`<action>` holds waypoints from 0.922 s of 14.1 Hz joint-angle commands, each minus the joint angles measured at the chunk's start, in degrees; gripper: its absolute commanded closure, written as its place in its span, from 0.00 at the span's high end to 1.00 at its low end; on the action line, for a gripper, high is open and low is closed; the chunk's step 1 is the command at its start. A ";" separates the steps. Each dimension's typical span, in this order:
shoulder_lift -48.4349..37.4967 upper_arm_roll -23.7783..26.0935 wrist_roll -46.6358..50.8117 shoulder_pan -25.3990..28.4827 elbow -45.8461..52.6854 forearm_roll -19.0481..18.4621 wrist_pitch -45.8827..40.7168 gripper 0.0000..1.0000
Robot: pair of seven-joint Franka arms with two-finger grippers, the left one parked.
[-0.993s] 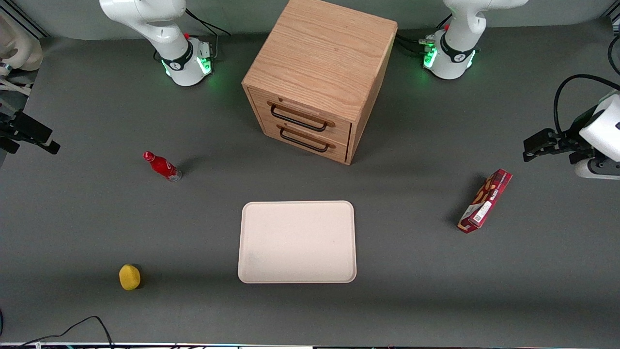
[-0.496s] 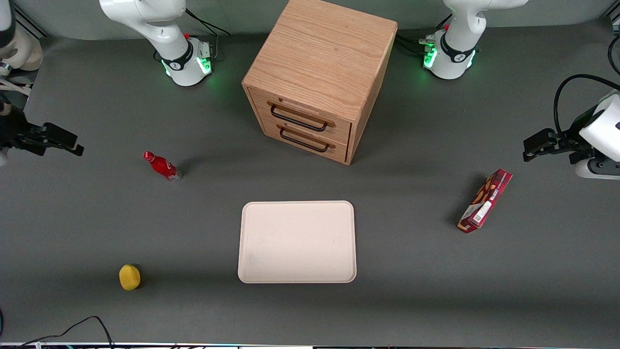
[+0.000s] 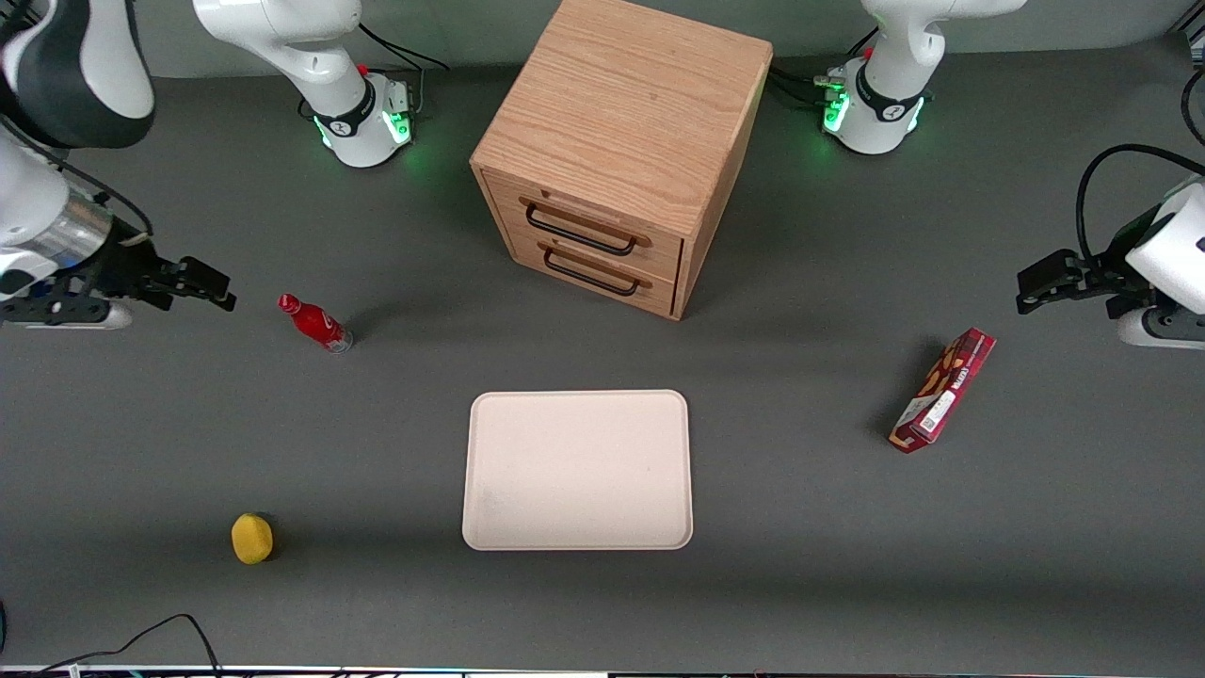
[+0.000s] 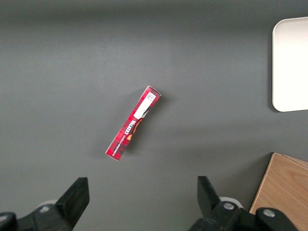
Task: Place coke bottle on tray
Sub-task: 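Move the open right gripper down over the red Coca-Cola bottle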
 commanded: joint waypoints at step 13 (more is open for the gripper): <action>-4.50 2.15 -7.01 -1.21 -25.49 -2.39 24.46 0.67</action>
